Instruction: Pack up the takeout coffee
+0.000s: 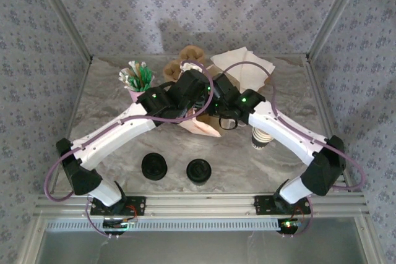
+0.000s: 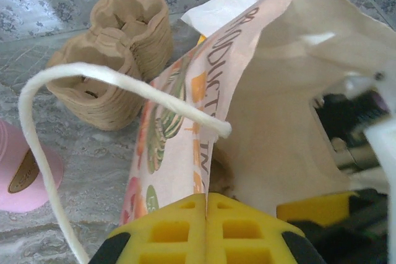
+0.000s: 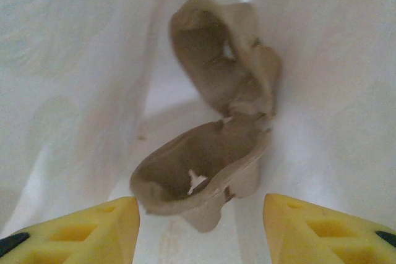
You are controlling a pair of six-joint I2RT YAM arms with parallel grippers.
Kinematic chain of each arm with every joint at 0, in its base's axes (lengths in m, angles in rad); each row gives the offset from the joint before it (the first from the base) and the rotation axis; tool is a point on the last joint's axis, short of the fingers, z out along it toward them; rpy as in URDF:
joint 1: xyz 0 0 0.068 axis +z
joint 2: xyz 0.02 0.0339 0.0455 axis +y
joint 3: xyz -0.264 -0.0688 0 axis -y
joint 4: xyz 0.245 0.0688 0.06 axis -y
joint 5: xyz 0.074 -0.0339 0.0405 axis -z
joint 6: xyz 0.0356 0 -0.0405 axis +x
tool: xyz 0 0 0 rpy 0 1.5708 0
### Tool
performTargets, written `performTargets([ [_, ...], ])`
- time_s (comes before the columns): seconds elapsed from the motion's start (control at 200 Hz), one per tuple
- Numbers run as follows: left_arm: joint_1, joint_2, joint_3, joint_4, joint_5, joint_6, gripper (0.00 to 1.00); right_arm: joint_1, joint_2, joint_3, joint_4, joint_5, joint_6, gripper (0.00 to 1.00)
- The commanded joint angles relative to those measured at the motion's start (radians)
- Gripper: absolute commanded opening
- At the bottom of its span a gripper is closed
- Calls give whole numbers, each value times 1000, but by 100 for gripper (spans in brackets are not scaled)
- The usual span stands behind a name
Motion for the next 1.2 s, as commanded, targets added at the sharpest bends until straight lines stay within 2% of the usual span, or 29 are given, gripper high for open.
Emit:
performTargets([
  [0.0,3,-23,11,22,27,-14,0,-9,56,6,34,51,-62,57],
  [0.17,3,-31,-6,33,36,-21,0,-7,114,6,77,42,-99,57],
  [0.345,6,-36,-12,39,32,-28,0,9,106,-34,162,6,-135,58],
  [0.55,6,-62,-48,60,8,-57,0,-29,92,-99,185,-44,-64,65],
  [0.725,-5,-130,-146,138,-84,-73,0,-45,61,-88,102,-140,53,66],
  [0.87,-22,-163,-219,232,-104,-31,0,-36,62,-25,-17,-174,102,67],
  [1.084,-79,-162,-242,299,-178,4,0,-25,97,6,-104,-182,132,76],
  [1.194,-95,-162,-247,305,-206,-3,0,-25,111,-16,-102,-176,136,77],
])
